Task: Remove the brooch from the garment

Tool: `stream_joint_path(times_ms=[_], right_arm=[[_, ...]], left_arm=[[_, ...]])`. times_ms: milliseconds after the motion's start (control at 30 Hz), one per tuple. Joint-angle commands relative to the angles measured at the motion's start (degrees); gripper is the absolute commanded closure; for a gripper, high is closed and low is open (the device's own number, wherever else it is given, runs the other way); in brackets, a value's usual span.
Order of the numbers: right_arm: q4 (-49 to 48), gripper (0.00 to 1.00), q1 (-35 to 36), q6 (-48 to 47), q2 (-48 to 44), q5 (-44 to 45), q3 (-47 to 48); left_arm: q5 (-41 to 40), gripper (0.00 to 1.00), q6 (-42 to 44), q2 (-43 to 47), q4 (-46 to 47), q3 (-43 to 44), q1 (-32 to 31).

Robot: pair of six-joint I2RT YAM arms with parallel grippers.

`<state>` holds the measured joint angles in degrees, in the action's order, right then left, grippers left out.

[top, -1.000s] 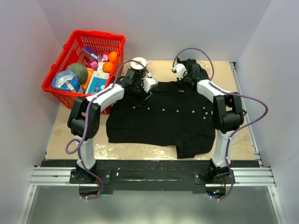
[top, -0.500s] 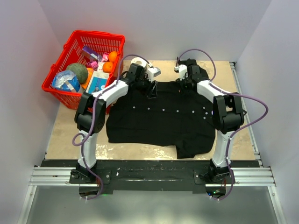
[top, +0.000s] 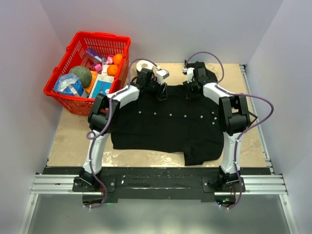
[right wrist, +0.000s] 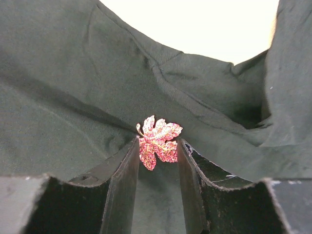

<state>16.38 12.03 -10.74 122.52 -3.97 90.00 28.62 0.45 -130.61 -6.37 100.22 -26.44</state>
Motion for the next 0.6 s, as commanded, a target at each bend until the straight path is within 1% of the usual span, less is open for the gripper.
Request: stream_joint_path(times_ms=[0, 100, 200, 233, 300, 333, 367, 400, 433, 467, 500, 567], right_arm=[[-0.82, 0.60, -0.17, 2.92, -1.14, 2.11, -0.78], [-1.09, 0.59, 0.01, 2.48, -1.32, 3.26, -2.10], [-1.09, 0.57, -0.08, 2.48, -1.06, 3.35, -2.46], [-0.48, 0.57, -0.08, 2.57, -0.79, 3.79, -2.46], [-0.91, 0.55, -0.08, 3.01, -0.96, 3.79, -3.24], [-1.09, 0.54, 0.01, 3.10, -1.14, 5.18, -3.60], [-1.35, 0.53, -0.08, 3.27, -1.06, 5.63, -3.77], [-1.09, 0.50, -0.08, 3.27, -0.62, 5.64, -3.69], [-0.74, 0.50, -0.08, 3.36, -0.44, 5.20, -3.60], [-0.30, 0.49, -0.08, 3.36, 0.00, 4.50, -3.34], [0.22, 0.51, -0.08, 3.36, 0.52, 4.06, -2.90], [1.46, 0.56, -0.17, 3.36, 0.97, -1.27, -2.55]], left_arm=[[-4.70, 0.49, -1.33, -2.11, 2.16, 0.59, -0.37], [-5.59, 0.49, -0.71, -1.23, 0.32, -1.60, -0.37], [-5.94, 0.49, 1.12, 1.75, -0.74, -6.34, -0.37], [-6.12, 0.49, 1.31, 2.80, -0.75, -9.58, -0.37], [-6.47, 0.49, 1.66, 6.14, -1.36, -13.20, -0.46], [-6.56, 0.49, 1.92, 8.50, -1.62, -16.69, -0.46], [-6.65, 0.49, 2.27, 9.57, -1.80, -18.38, -0.46], [-7.00, 0.49, 2.89, 10.71, -2.15, -19.96, -0.46], [-7.26, 0.49, 3.07, 11.77, -2.24, -22.77, -0.46], [-7.44, 0.49, 3.15, 13.69, -2.33, -24.10, -0.46], [-7.44, 0.49, 3.59, 14.49, -2.24, -25.16, -0.46], [-7.53, 0.49, 3.94, 15.90, -2.33, -26.66, -0.46]])
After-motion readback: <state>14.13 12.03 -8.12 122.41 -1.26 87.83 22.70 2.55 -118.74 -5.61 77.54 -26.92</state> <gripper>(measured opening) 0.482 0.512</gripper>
